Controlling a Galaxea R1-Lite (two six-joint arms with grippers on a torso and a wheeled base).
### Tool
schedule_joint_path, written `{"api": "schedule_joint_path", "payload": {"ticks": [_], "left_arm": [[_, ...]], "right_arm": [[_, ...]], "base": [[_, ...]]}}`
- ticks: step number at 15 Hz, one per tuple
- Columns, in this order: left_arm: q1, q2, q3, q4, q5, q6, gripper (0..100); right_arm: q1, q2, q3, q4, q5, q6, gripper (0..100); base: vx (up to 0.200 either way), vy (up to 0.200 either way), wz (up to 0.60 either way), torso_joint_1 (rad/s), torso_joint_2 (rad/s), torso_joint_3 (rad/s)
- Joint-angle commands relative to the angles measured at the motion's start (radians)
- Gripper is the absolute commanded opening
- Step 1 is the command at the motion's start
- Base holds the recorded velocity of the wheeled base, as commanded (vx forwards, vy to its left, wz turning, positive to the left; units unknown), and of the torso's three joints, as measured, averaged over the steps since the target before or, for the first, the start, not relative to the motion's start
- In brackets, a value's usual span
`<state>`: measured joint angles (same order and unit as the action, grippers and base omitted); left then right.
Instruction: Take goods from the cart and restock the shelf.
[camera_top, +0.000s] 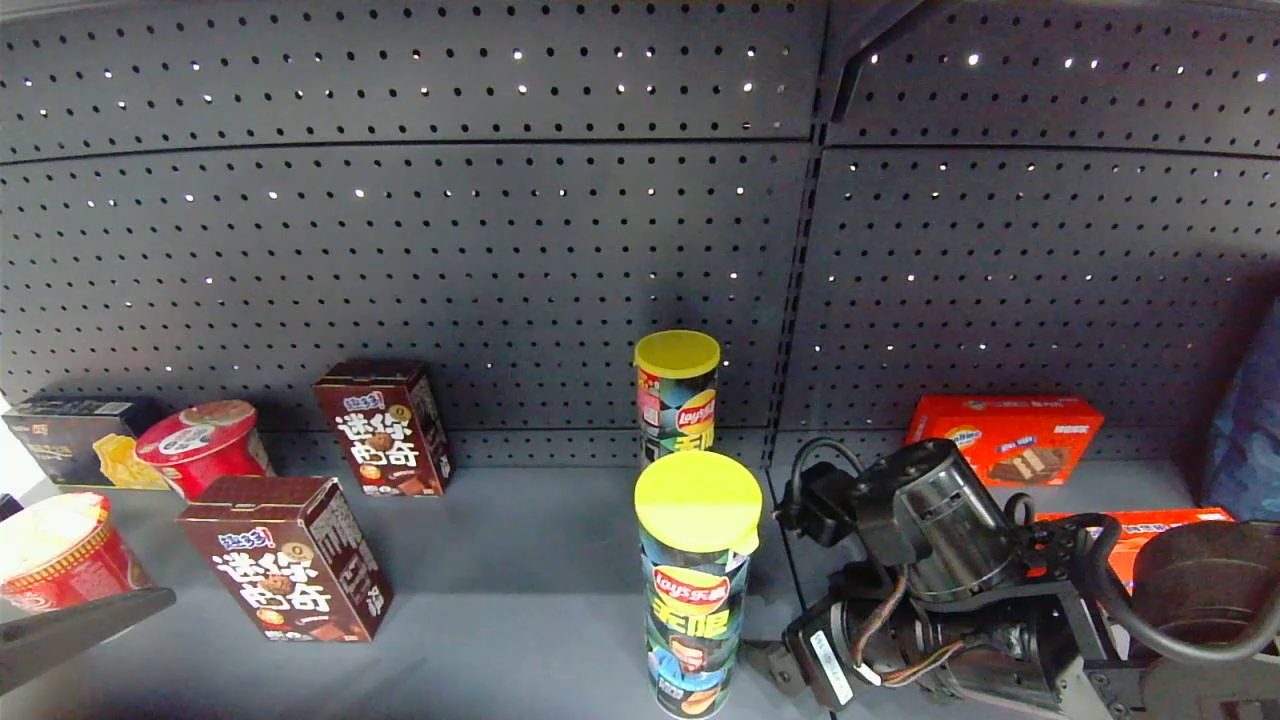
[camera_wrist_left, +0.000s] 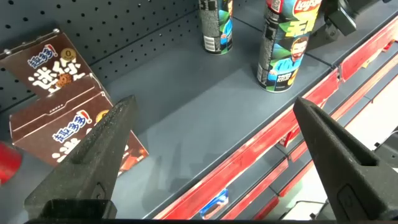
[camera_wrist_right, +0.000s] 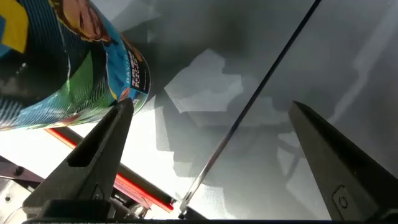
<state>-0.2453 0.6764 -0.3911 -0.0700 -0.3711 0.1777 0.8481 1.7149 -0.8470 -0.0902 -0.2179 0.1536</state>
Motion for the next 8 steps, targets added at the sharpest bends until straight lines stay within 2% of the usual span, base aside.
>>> {"api": "schedule_joint_path", "payload": {"ticks": [1,8], "left_arm": [[0.000,0.002,0.000,0.001,0.000,0.000,100],[0.000,0.002,0.017,-0.002,0.000,0.000,100]], "right_arm": [[0.000,0.000,0.000,0.000,0.000,0.000,100],[0.002,-0.003,0.011,0.001,0.000,0.000,100]], "base": [[0.000,0.000,0.00,0.000,0.00,0.000],[0.000,0.000,0.00,0.000,0.00,0.000]]}}
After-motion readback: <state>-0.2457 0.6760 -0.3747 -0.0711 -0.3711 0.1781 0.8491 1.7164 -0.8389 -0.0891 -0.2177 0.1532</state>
